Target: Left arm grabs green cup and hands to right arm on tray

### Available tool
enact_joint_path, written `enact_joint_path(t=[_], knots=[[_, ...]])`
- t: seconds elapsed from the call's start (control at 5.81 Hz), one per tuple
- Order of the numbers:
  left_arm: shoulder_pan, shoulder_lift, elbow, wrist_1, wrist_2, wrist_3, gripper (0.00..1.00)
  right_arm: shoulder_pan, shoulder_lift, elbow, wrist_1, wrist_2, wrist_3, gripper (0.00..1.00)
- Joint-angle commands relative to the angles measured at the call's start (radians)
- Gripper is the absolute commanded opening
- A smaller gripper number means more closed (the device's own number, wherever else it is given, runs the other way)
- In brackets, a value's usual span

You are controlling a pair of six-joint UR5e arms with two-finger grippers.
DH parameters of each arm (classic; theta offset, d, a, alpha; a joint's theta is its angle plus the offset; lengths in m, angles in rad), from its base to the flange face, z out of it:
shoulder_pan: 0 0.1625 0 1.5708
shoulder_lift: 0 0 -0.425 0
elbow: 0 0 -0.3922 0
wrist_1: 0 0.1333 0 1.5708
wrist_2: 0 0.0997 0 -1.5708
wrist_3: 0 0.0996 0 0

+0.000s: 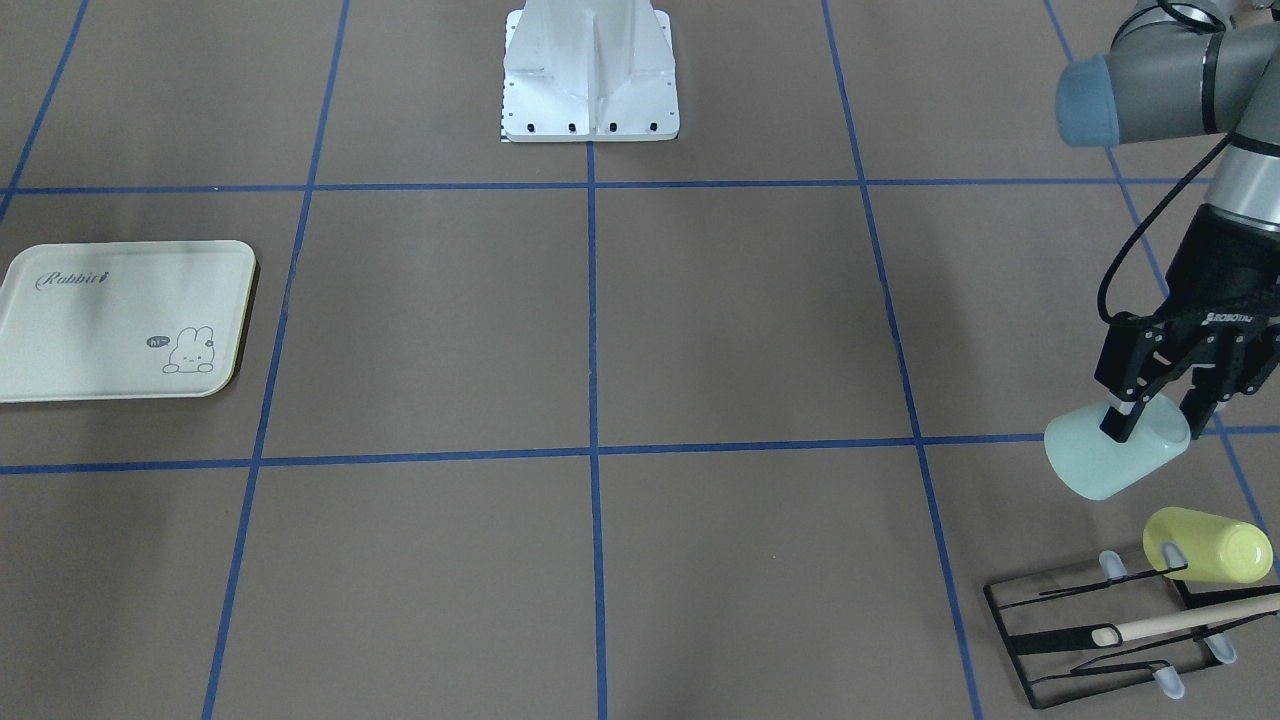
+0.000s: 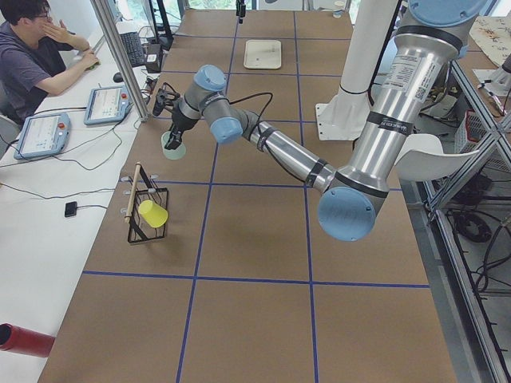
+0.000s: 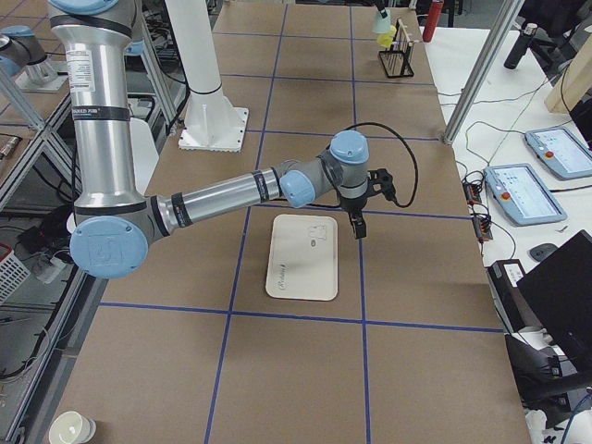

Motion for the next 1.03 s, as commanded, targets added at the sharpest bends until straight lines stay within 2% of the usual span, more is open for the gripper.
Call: enact_joint_path(t=[0.0, 0.34, 0.69, 0.86], knots=[[0.005, 0.000, -0.063, -0.015, -0.005, -0.162, 0.08, -0.012, 0.053, 0.040, 0.052, 0.046, 0.215, 1.00], [0.019, 0.000, -0.062, -0.138, -0.178, -0.334, 0.08, -0.088, 0.073, 0.022, 0.344, 0.049, 0.576, 1.00], [0.106, -0.002, -0.064, -0.317, -0.214, -0.579, 0.08, -0.176, 0.117, 0.022, 0.623, 0.036, 0.977, 1.00], [0.164, -0.008, -0.064, -0.409, -0.212, -0.703, 0.08, -0.220, 0.117, 0.022, 0.775, -0.019, 1.129, 1.00]])
